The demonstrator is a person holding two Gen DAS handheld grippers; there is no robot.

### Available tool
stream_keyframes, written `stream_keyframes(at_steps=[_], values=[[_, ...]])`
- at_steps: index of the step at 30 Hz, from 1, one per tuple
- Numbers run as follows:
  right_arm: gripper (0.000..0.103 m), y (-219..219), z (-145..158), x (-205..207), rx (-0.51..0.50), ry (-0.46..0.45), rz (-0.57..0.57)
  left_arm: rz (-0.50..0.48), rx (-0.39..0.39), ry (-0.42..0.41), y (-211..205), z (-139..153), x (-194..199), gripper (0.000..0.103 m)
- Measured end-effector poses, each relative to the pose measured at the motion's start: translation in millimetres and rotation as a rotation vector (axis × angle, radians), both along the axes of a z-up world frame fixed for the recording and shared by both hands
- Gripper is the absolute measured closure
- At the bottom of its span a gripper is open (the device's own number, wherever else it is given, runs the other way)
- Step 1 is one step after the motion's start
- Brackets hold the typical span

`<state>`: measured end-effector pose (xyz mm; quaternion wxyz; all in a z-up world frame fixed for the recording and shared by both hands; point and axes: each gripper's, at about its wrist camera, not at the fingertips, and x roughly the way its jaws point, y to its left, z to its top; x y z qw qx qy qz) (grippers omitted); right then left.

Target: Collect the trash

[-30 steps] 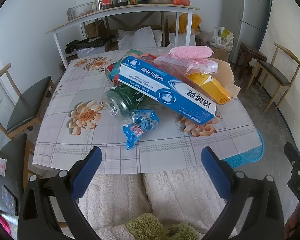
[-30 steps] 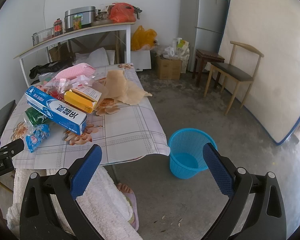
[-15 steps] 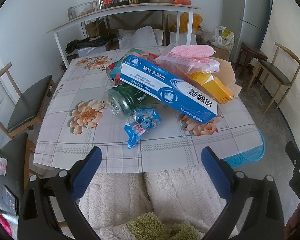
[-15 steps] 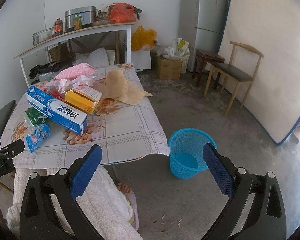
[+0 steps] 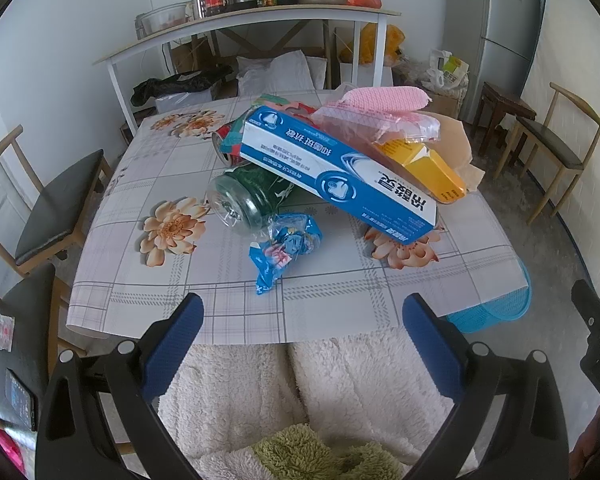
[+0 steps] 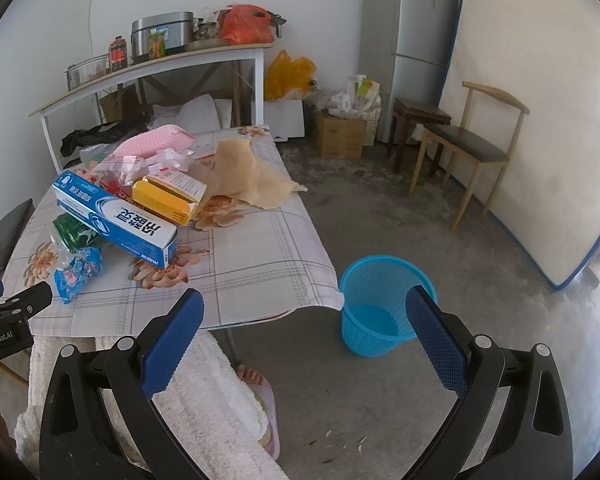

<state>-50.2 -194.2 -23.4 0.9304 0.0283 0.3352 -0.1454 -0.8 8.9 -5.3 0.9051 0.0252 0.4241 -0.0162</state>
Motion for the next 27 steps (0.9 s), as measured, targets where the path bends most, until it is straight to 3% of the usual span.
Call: stream_keyframes(at_steps=[27], values=[[0.007,8.3,0.9,6.1,0.007,-0.003,0.021,0.009,0.000,0.006,7.1,-4.8,1.3,0.005]])
